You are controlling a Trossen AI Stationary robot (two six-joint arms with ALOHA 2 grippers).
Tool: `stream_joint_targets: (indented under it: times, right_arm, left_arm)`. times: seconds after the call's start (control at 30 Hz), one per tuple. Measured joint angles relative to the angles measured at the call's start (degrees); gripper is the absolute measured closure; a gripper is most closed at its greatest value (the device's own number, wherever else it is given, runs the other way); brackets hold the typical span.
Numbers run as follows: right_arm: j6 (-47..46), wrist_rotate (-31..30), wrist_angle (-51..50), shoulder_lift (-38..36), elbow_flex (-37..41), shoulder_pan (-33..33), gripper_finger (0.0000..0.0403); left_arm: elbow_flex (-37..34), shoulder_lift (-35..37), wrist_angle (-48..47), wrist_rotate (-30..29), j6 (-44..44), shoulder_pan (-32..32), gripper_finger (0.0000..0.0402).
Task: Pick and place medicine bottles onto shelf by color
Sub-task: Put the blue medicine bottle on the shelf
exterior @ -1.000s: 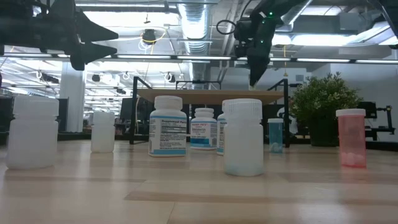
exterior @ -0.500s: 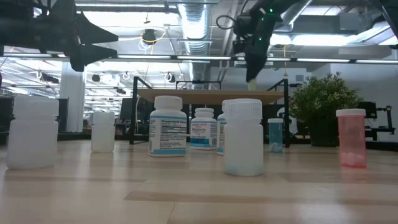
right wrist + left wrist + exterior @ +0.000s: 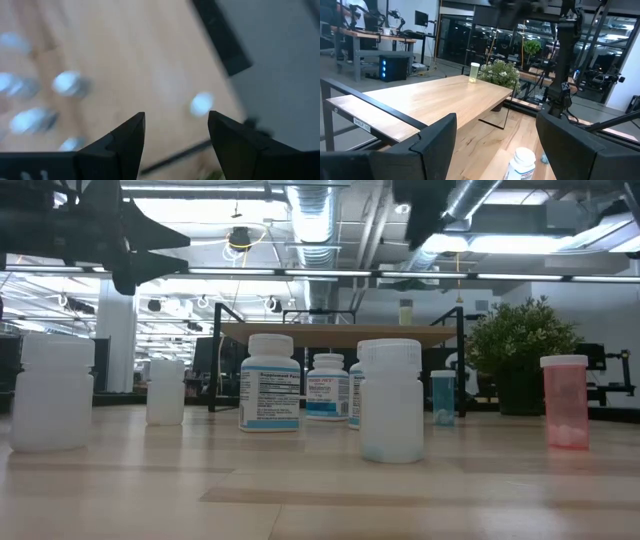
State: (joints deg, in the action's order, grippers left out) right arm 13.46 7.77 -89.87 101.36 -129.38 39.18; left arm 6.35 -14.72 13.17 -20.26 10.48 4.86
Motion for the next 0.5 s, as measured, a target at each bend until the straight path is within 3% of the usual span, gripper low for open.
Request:
stream_joint_targets:
  times: [0.23, 0.5]
  right_arm:
    - [-7.8, 1.8, 0.1, -13.8, 8.1, -4.8, 0.0164]
    - [-27.6, -1.7, 0.9, -31.3, 26.7, -19.0, 0.0165]
  left_arm:
    - [0.0, 0.0, 0.0, 2.0, 0.0, 0.0, 0.0141]
    - [0.0, 0.0, 0.0, 2.4, -0.6, 0.0, 0.0141]
